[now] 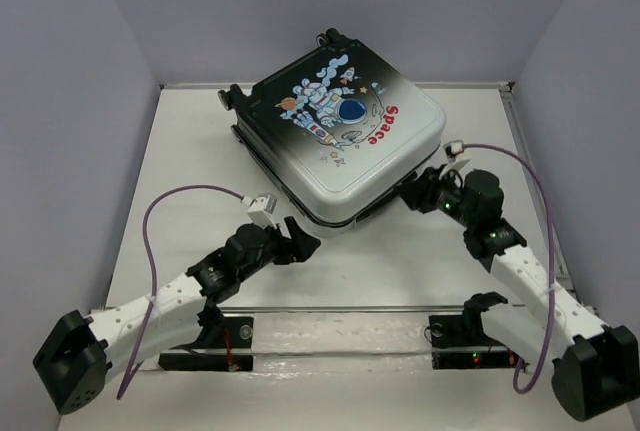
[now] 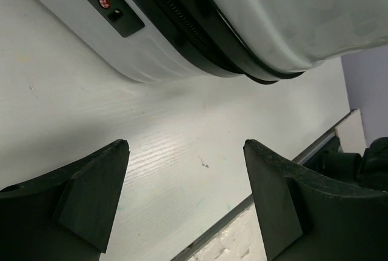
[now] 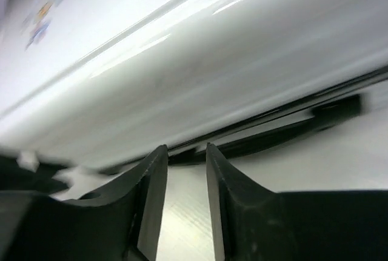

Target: Pack the luggage

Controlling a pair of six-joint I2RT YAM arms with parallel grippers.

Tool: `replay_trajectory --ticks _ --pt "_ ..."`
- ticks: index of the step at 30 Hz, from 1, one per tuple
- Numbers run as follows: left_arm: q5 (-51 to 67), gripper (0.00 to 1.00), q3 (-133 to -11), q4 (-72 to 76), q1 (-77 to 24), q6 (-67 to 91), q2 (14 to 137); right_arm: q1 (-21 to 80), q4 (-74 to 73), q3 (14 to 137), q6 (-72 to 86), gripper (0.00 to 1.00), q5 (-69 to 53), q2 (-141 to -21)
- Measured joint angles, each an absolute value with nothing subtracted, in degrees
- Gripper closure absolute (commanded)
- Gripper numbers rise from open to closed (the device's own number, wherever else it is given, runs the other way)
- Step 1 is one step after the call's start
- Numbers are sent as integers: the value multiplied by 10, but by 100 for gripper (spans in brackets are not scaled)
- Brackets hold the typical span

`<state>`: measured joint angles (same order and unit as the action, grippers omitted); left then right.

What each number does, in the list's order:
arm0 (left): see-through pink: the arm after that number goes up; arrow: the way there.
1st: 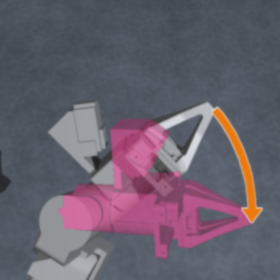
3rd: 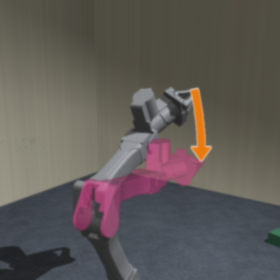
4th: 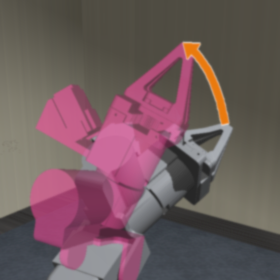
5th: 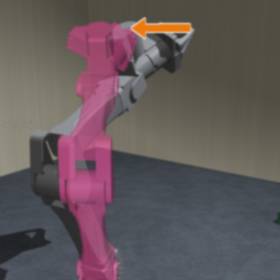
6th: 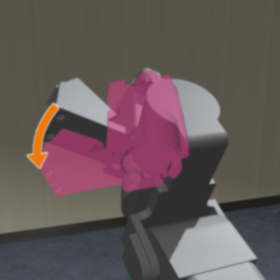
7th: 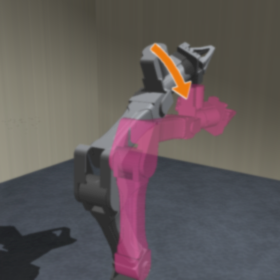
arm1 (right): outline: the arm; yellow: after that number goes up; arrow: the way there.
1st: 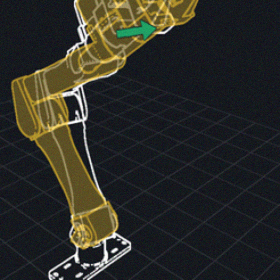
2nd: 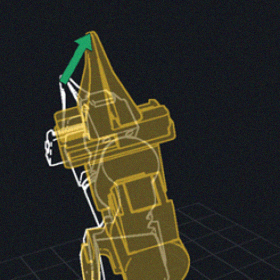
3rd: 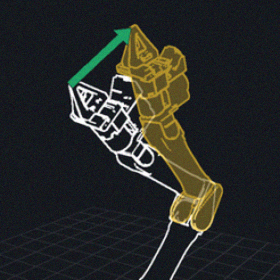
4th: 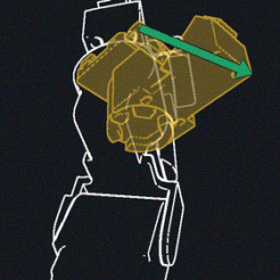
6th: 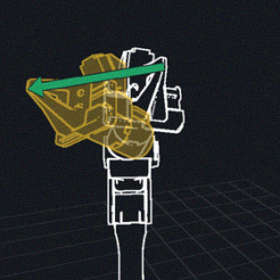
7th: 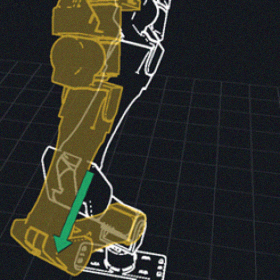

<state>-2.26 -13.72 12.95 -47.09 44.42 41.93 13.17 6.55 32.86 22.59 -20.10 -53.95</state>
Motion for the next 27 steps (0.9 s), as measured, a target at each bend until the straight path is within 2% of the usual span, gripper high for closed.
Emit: replay_trajectory --ticks 3,7,19,27 --pt "-31 21 -145 145 -476 428 458 250 73 270 229 52 -215 -488" --pt "-48 29 -166 156 -476 414 470 331 82 249 220 49 -221 -528" --pt "-71 30 -203 174 -476 371 492 350 208 243 174 48 -207 -673" --pt "-75 31 -206 173 -476 358 502 365 283 235 169 48 -198 -712"
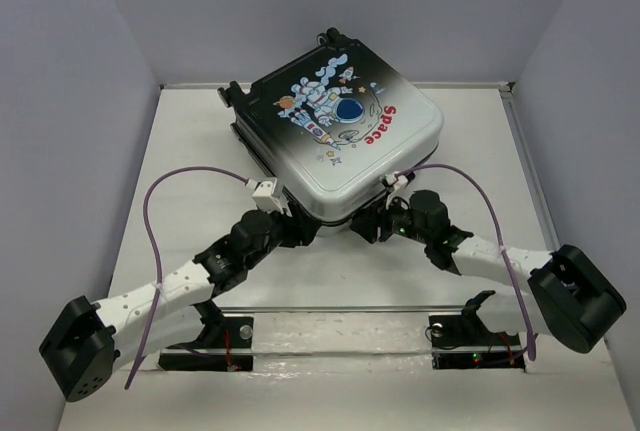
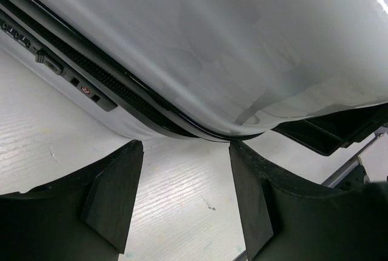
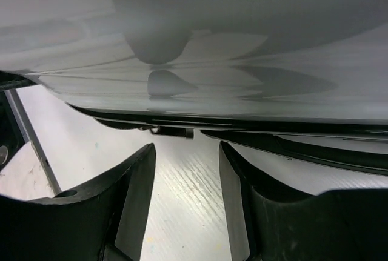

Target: Pack the luggage

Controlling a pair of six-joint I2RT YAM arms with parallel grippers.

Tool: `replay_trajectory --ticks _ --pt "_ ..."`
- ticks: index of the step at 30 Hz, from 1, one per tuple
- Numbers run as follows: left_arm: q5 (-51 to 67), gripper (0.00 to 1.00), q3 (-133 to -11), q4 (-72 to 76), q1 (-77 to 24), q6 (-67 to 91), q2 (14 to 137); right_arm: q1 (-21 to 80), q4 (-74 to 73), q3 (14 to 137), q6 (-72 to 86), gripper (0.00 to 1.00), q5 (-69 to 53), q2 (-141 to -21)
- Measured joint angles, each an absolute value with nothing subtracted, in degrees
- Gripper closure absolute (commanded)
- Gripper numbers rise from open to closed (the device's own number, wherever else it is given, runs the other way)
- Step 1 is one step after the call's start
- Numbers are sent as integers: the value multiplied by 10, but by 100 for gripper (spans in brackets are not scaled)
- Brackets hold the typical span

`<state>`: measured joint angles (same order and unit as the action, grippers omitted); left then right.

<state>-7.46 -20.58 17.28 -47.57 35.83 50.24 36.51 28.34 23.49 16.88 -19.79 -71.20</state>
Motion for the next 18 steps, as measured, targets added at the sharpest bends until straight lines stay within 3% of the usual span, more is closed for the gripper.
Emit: replay_trajectory --ticks 11,18 --pt "-76 32 -212 173 -476 354 509 402 520 120 181 47 -93 -717" --pt "-82 32 -215 171 -477 354 509 417 636 110 183 47 -60 -768"
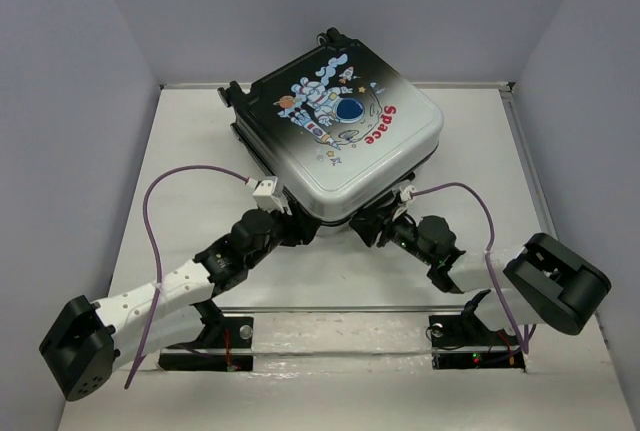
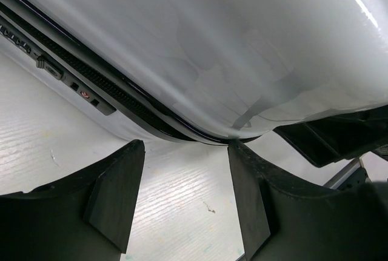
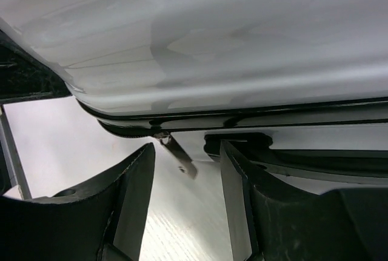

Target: Pack the luggage

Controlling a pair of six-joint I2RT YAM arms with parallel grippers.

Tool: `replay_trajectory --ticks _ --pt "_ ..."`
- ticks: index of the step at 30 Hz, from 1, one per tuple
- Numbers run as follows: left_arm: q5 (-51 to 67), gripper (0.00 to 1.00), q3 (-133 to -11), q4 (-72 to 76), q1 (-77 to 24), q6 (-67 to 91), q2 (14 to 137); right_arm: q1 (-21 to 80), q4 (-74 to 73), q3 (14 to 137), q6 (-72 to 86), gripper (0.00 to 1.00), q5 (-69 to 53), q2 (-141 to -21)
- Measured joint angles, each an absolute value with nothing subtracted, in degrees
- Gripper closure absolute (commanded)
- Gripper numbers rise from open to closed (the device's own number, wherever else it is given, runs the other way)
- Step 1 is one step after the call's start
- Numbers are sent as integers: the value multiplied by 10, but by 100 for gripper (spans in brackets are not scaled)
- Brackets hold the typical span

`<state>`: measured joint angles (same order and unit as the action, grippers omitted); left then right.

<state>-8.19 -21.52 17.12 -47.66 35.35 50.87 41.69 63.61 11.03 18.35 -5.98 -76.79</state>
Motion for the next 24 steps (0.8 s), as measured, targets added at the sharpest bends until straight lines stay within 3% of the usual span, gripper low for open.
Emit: replay_trajectory --ticks 8,16,20,24 --pt "-92 33 -215 169 -477 354 499 445 675 117 178 47 -49 -805" --pt "-97 36 -216 170 -479 354 503 450 707 130 173 54 -25 -848" --pt "-97 36 -221 171 -479 353 515 455 724 131 174 69 -12 -875" --pt "-98 37 -227 170 -479 349 522 460 728 134 177 92 -8 -885"
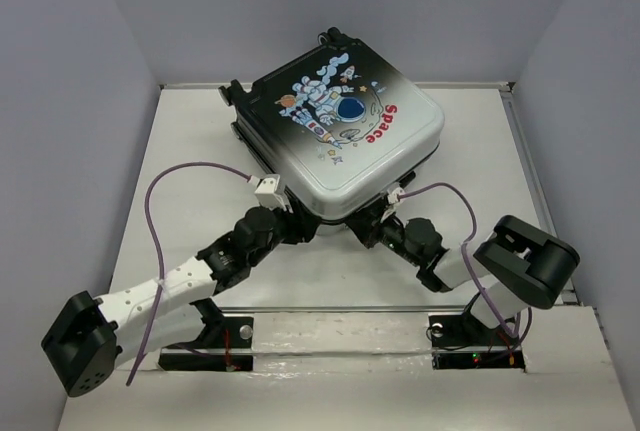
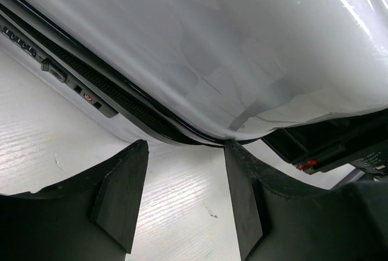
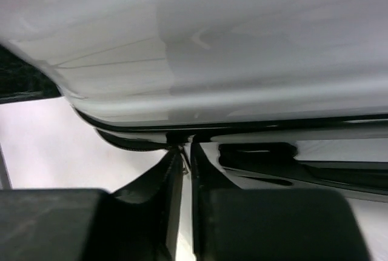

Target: Pack the luggage

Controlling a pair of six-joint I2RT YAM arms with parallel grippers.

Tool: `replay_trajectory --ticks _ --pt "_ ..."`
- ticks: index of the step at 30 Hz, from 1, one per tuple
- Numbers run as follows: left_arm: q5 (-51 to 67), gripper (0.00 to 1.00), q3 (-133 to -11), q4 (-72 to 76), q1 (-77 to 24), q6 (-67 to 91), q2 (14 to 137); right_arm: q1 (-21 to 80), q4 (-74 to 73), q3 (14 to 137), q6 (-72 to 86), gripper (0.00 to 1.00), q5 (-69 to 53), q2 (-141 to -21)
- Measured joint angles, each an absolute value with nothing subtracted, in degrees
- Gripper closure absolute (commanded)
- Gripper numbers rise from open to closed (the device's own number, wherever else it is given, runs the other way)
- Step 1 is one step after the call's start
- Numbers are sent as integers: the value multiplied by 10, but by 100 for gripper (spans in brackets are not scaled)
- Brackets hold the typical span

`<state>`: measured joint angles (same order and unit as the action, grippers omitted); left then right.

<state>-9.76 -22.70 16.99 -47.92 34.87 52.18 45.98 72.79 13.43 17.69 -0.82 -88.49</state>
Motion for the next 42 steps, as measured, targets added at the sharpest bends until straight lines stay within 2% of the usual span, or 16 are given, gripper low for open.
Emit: replay_trajectory --ticks 7,10,15,21,23,24,26,27,28,32,36,40,42 --pt "-94 39 -254 169 -483 339 551 503 710 132 179 93 37 -863" --pt "-94 40 -270 168 -483 334 572 571 678 133 177 93 103 -834" --pt "-65 41 -311 150 -490 325 616 683 603 158 178 93 278 -814" --pt "-33 40 -381 83 -491 309 668 751 542 228 178 93 411 -858" --pt "-30 35 -401 56 -490 306 677 755 543 248 176 93 432 -884" --pt "-30 26 -407 48 -490 305 680 758 542 259 176 93 440 -895" --pt "-31 17 -416 30 -490 304 681 763 536 274 177 93 452 -906" --pt "-33 7 -422 23 -490 305 679 766 535 275 182 93 452 -905" --pt "-39 2 -429 8 -490 305 676 766 533 275 187 93 449 -902" --pt "-41 1 -472 -67 -478 293 650 766 532 252 231 93 417 -867" --pt "91 1 -528 -161 -344 281 627 762 525 227 267 93 407 -817" --pt "95 1 -612 -107 -146 300 672 764 504 215 288 93 385 -809" --pt "109 1 -649 -69 -86 311 708 769 502 216 296 93 368 -809"
